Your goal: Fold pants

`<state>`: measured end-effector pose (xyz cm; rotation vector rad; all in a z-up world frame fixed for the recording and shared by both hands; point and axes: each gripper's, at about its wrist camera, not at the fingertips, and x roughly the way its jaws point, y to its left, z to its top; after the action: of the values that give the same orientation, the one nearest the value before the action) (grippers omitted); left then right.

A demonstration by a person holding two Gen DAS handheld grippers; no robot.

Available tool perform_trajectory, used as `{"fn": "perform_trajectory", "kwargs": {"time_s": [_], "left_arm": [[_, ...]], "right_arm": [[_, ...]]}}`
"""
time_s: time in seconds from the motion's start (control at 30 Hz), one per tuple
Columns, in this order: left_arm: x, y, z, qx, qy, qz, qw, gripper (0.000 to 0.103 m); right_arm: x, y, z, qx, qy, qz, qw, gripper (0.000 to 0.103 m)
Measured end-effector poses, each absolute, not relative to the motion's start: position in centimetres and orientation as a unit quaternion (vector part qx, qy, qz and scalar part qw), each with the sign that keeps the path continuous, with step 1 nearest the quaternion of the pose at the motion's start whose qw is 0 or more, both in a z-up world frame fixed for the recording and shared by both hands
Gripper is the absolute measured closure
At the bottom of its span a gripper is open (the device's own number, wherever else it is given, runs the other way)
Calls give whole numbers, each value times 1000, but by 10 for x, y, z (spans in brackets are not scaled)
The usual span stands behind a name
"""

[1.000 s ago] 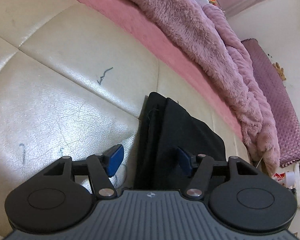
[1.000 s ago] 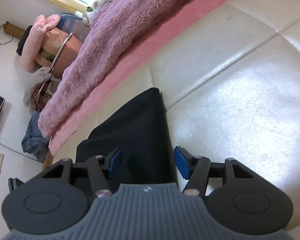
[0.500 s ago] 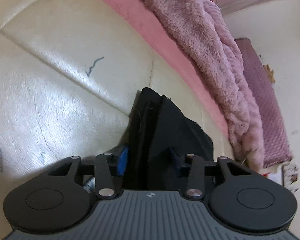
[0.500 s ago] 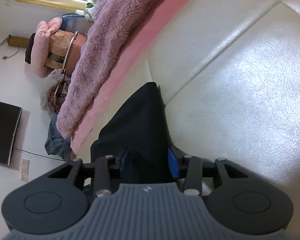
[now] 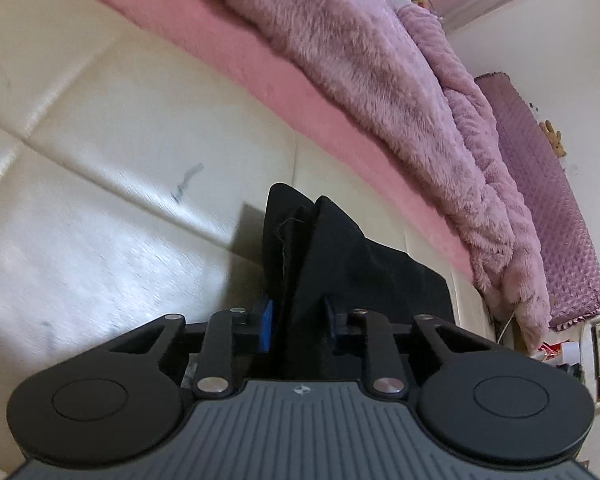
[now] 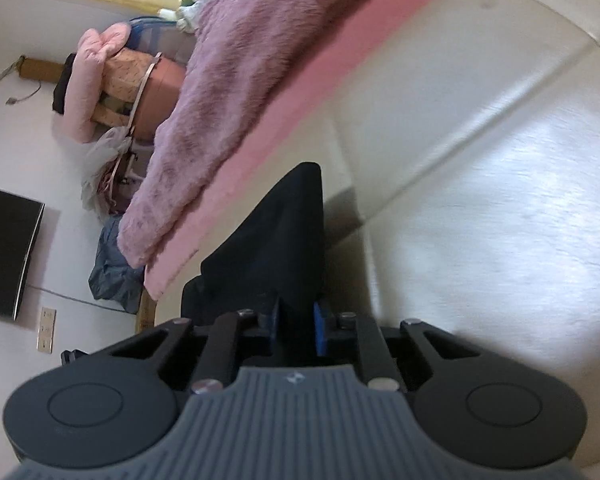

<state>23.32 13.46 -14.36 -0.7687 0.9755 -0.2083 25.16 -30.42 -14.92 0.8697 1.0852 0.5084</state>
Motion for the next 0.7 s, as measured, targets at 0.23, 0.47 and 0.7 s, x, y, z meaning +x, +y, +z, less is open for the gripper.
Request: {"fn": "perform_trajectory", "kwargs": {"time_s": [0.23,0.47,0.7], "left_arm": [[229,189,-120,-341,440,-69,828,76],[238,247,-94,-305,435,-43,846,76],[263,277,-103,-291,445,-32,846,76]], "right_arm": [[266,-250,-138,391,500,260,728,91],[291,-170,-140,390,517,295,703,91],[322,-118,-147,379,530,306,694,91]]}}
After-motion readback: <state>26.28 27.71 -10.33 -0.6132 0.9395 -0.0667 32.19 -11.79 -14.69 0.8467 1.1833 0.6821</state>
